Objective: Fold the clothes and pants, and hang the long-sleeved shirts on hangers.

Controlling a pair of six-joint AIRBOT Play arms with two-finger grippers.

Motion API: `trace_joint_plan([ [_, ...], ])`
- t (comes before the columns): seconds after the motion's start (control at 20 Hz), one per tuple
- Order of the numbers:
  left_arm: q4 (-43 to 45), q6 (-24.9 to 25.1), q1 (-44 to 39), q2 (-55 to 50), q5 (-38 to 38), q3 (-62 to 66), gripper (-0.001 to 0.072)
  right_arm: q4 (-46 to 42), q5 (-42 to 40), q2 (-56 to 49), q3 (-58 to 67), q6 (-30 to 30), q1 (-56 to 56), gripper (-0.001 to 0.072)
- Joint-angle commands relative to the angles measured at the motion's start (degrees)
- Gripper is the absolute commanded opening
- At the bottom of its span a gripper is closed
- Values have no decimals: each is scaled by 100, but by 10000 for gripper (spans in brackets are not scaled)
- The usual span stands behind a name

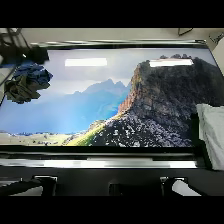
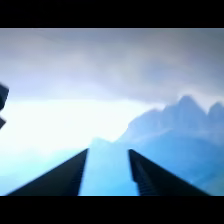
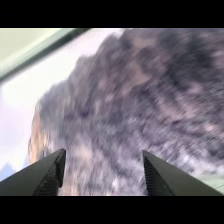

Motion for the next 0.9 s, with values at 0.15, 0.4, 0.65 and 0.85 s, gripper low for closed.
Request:
trace_joint_plan([
  [0.15,-577,140,-310,-651,-2538,-1303,704,-1814,1685,-595,-1311,1152,2583,674],
  [0.4,-442,-455,-468,595,-382,-3265,704,-1851,1716,-597,-1491,1145,2782,674],
  [0.65,-446,-457,-428,590,-361,-3263,704,-1851,1705,-597,-1491,1147,2782,674],
  [0.85,-446,-457,-428,590,-363,-3263,704,-1851,1698,-597,-1491,1147,2782,674],
])
